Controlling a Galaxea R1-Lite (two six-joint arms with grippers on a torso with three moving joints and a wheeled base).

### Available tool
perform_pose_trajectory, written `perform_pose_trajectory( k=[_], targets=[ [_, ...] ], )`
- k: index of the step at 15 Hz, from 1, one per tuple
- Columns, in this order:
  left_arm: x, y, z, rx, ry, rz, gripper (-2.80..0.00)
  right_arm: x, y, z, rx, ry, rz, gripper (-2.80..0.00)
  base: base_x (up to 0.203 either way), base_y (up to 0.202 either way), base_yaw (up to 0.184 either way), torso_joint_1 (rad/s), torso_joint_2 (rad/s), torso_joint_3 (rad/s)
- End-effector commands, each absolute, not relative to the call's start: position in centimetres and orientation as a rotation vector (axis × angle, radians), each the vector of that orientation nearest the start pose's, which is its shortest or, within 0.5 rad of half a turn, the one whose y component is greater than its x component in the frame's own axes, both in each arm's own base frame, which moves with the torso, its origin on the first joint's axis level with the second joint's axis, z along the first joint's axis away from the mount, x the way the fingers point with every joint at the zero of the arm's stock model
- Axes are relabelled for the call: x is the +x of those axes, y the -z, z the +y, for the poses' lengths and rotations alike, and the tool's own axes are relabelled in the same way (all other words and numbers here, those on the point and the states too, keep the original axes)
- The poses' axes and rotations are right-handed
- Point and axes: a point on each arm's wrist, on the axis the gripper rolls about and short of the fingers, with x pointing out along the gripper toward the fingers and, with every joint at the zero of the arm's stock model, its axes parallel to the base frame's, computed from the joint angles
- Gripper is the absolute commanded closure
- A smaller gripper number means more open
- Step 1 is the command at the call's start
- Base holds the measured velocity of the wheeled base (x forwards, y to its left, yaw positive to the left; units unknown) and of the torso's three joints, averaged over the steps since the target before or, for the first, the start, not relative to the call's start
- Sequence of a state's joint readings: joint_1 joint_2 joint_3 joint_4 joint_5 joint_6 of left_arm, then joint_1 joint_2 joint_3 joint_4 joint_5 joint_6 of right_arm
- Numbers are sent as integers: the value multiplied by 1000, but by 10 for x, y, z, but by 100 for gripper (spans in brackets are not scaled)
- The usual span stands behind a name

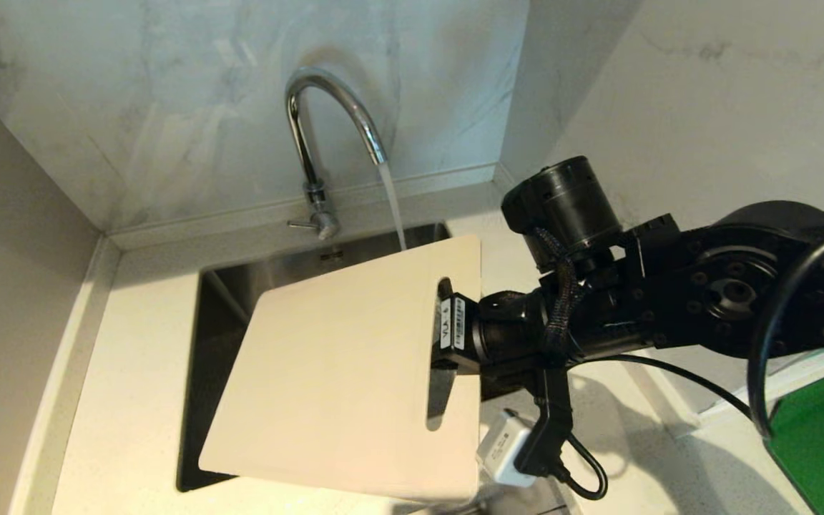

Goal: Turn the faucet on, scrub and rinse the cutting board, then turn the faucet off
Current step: Scrub the cutting board underwater

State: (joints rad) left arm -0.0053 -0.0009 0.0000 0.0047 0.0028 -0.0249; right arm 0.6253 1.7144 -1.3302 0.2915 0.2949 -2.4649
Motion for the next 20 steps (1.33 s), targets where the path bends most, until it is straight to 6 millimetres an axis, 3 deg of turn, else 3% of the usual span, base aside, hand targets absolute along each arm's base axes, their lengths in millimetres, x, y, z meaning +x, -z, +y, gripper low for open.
perform_pose_trajectory(
  k=[1,13,20],
  targets=[
    [-23,-75,0,-26,1,3,0,267,-225,199,-2269,-1265,-801,0,0,0,0,0,0,0],
    [-23,-75,0,-28,0,3,0,324,-199,224,-2286,-1274,-803,0,0,0,0,0,0,0],
    [-23,-75,0,-28,0,4,0,368,-189,215,-2304,-1221,-825,0,0,0,0,0,0,0]
  ],
)
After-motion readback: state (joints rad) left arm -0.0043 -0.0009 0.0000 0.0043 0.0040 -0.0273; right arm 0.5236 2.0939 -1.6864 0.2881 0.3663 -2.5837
